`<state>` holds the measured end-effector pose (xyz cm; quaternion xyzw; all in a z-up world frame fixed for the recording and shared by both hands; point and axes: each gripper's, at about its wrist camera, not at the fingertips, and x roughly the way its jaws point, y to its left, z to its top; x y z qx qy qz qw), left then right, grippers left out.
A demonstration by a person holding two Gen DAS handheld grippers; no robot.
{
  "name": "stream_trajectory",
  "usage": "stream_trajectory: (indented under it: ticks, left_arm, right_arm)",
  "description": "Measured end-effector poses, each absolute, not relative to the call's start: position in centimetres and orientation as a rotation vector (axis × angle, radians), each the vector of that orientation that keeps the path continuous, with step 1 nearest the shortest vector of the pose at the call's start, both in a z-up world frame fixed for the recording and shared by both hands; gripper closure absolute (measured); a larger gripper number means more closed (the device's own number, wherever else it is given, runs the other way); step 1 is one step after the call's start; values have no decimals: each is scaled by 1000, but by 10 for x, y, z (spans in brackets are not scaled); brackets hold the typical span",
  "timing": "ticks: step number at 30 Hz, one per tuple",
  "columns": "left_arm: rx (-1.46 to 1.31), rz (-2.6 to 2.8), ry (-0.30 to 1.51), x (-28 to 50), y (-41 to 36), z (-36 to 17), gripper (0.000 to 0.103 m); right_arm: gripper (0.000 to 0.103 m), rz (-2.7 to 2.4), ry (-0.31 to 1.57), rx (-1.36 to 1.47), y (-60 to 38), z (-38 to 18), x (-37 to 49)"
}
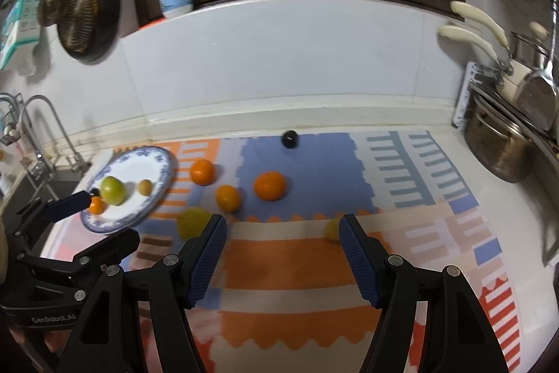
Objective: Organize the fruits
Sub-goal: 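Withdraw both tools from the plate toward the remaining fruits, then grasp the small yellow fruit with the right tool while the left tool grasps the second pomelo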
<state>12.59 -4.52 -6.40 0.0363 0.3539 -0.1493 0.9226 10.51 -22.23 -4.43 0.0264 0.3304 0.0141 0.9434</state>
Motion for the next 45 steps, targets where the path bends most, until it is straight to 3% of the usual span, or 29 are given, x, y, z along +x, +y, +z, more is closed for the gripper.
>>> stream_trajectory:
  ticks: [18,24,29,37,45]
  left_arm:
    - [84,-285,853,178,-71,-112,8]
    - [77,-280,885,188,-74,-120,20]
    - [81,-293,894,191,-76,-123,39]
    - [73,-316,911,194,-78,-128,53]
    - [78,-330,905,194,-79,-128,54]
  right_arm:
    - [36,-52,826,130,-260,-110,150]
    - [44,-57,851,132,-265,-120,166]
    - [50,-53,868,122,-266,-129,175]
    - [58,-52,873,94,-264,-133,184]
    - [73,-48,863,61,-261,-133,185]
